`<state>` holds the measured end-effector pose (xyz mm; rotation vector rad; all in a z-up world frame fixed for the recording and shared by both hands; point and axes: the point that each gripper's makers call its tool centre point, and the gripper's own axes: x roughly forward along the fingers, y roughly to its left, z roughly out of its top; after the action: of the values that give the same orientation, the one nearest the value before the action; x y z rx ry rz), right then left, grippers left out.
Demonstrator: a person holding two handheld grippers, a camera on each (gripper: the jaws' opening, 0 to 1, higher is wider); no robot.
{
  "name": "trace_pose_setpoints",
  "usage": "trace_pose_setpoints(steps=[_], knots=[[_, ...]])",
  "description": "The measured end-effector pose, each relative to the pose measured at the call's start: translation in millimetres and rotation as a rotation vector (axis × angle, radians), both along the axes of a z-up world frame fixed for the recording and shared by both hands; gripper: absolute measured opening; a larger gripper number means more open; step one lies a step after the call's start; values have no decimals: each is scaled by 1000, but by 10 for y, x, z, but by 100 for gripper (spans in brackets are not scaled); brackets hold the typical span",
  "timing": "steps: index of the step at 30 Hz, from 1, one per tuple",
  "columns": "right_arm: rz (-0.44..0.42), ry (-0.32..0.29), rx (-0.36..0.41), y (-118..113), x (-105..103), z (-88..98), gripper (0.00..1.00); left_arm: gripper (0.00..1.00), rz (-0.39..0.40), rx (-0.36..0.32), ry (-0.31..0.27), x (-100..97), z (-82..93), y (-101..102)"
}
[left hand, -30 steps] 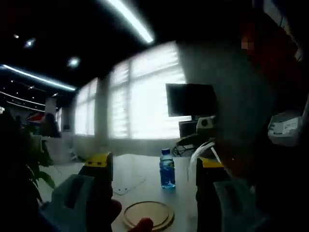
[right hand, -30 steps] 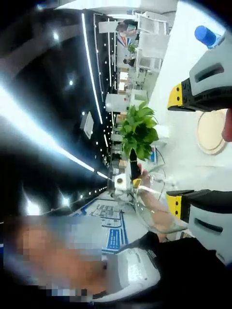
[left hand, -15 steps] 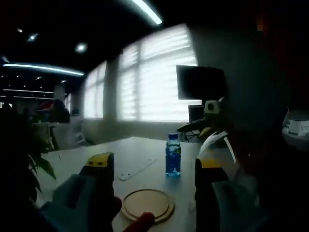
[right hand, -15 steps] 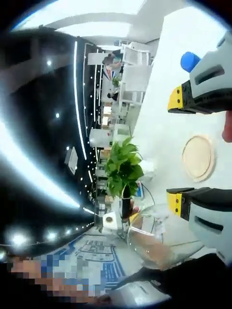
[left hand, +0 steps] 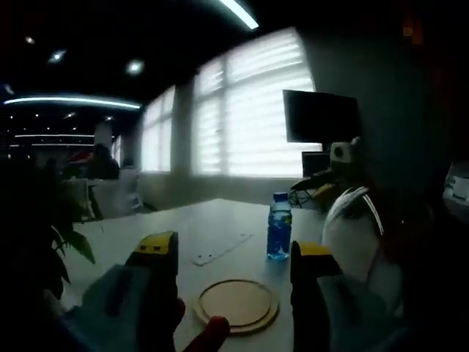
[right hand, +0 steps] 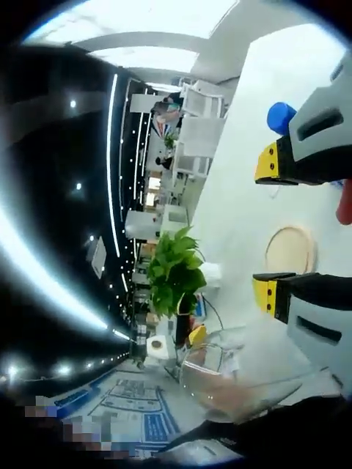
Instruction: Open the cover put in the Mizone put the cover back on
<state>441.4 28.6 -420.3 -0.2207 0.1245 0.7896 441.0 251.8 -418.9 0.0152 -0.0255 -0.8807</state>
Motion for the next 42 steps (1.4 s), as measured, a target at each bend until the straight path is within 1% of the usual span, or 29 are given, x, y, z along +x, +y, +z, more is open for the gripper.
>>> trace_pose_setpoints(steps=[3,7,10,12,14,16,18,20,23,24,26,27,31,33,34,35,36,39,40,42], knots=[[-13,-10,5,-60,10,15,40,50,4,-3,7,12,-14,-7],[-34,-13,-5,-116,22,10,41,43,6,2,-1,22,-34,-28],[-43,-22,-18,-163,21,-2,43,44,-5,11,2,14,-55,-51],[-38,-25,-13,-203,7,8,43,44,-5,16,6,13,-63,-55],[-54,-34,-17,-256,14,20,42,43,-1,18,6,16,-65,-54],[-82,-40,-31,-320,40,19,41,42,0,8,19,24,-70,-57],[-93,-43,-35,-364,58,10,40,39,3,-11,45,45,-87,-57],[-95,-41,-25,-402,78,7,40,36,1,-5,43,43,-107,-66],[-90,-28,-10,-442,91,-14,40,36,12,33,36,60,-164,-74],[-102,-21,-8,-478,107,-26,40,37,17,39,34,68,-175,-77],[-120,-19,-4,-522,127,-27,40,39,18,65,7,69,-196,-90],[-139,-18,7,-564,147,-16,40,39,20,62,11,70,-200,-94],[-155,-17,25,-655,170,-9,38,41,29,59,36,92,-242,-121],[-165,-20,26,-682,182,-5,38,38,29,59,42,101,-255,-122],[-169,-21,25,-692,189,-6,38,34,36,43,56,116,-253,-111],[-175,-23,21,-707,201,-10,38,23,26,46,54,111,-251,-115],[-186,-24,17,-726,221,-14,39,20,16,54,43,93,-251,-123],[-227,-24,-15,-777,301,-62,40,20,10,44,44,53,-249,-153],[-232,-24,-22,-782,314,-73,40,20,9,55,28,51,-244,-158],[-244,-24,-29,-778,358,-98,40,20,8,52,25,46,-238,-167]])
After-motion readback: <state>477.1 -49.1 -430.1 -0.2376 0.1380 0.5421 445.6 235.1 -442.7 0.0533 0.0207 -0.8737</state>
